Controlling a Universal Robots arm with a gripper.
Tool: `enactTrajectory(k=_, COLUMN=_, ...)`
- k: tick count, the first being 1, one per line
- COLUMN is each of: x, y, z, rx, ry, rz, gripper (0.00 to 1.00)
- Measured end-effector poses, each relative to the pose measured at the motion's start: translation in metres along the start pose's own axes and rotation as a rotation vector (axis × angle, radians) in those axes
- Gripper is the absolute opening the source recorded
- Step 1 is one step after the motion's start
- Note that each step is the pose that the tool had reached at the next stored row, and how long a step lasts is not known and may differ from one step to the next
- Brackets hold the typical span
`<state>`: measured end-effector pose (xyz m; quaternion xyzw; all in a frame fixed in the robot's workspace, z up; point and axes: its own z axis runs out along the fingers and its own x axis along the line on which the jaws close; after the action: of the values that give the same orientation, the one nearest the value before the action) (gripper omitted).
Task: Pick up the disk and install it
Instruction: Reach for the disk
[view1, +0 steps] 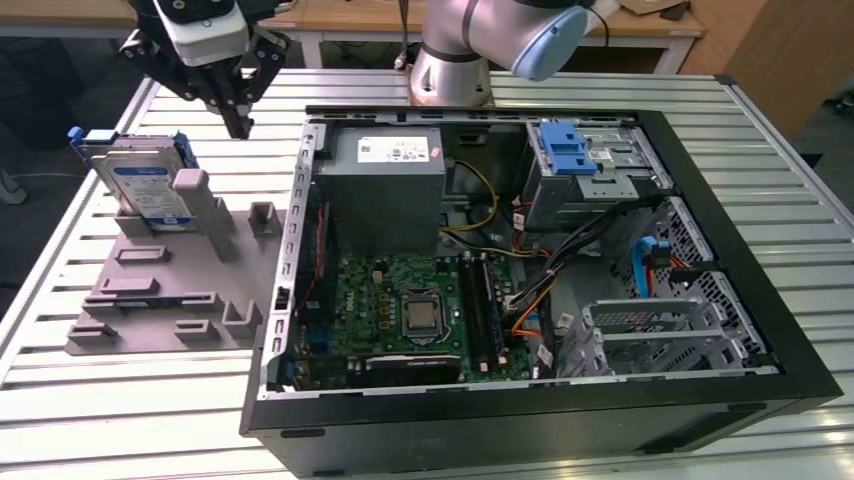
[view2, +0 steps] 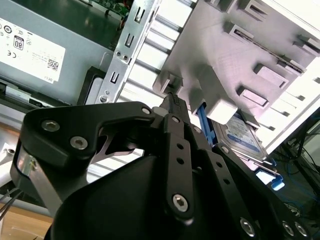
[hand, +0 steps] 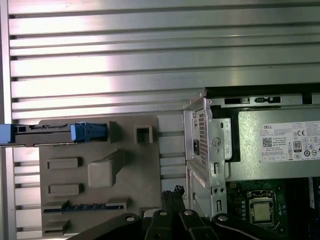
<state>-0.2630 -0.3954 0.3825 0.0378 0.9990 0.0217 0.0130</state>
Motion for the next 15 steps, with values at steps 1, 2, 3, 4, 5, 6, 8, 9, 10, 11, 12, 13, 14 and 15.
enactTrajectory(k=1, x=0.0001, y=0.0000, z=0.0000, rx=0.0000, ry=0.0000, rz=0.000, gripper=0.11)
enactTrajectory(k=2, x=0.0001, y=0.0000, z=0.0000, rx=-0.0001, ry=-0.0001, rz=0.000, gripper=0.11)
enactTrajectory(k=3, x=0.0007, y=0.0003, z=0.0001, rx=-0.0001, ry=-0.0002, rz=0.000, gripper=0.11)
enactTrajectory(k=4, x=0.0018, y=0.0009, z=0.0001, rx=-0.0001, ry=-0.0001, rz=0.000, gripper=0.11)
enactTrajectory(k=5, x=0.0030, y=0.0019, z=0.0002, rx=-0.0001, ry=-0.0001, rz=0.000, gripper=0.11)
enactTrajectory(k=6, x=0.0047, y=0.0031, z=0.0002, rx=-0.0001, ry=-0.0001, rz=0.000, gripper=0.11)
enactTrajectory(k=8, x=0.0093, y=0.0055, z=0.0002, rx=0.0000, ry=0.0001, rz=0.000, gripper=0.11)
enactTrajectory(k=9, x=0.0118, y=0.0068, z=0.0003, rx=0.0000, ry=0.0000, rz=0.000, gripper=0.11)
enactTrajectory(k=10, x=0.0144, y=0.0081, z=0.0004, rx=0.0000, ry=-0.0001, rz=0.000, gripper=0.11)
enactTrajectory(k=11, x=0.0171, y=0.0093, z=0.0005, rx=0.0000, ry=-0.0001, rz=0.000, gripper=0.11)
enactTrajectory(k=12, x=0.0200, y=0.0106, z=0.0007, rx=-0.0001, ry=-0.0002, rz=0.000, gripper=0.11)
enactTrajectory(k=13, x=0.0225, y=0.0116, z=0.0008, rx=0.0000, ry=0.0000, rz=0.000, gripper=0.11)
enactTrajectory(k=14, x=0.0246, y=0.0126, z=0.0010, rx=-0.0001, ry=-0.0001, rz=0.000, gripper=0.11)
enactTrajectory(k=15, x=0.0262, y=0.0134, z=0.0012, rx=-0.0001, ry=-0.0002, rz=0.000, gripper=0.11)
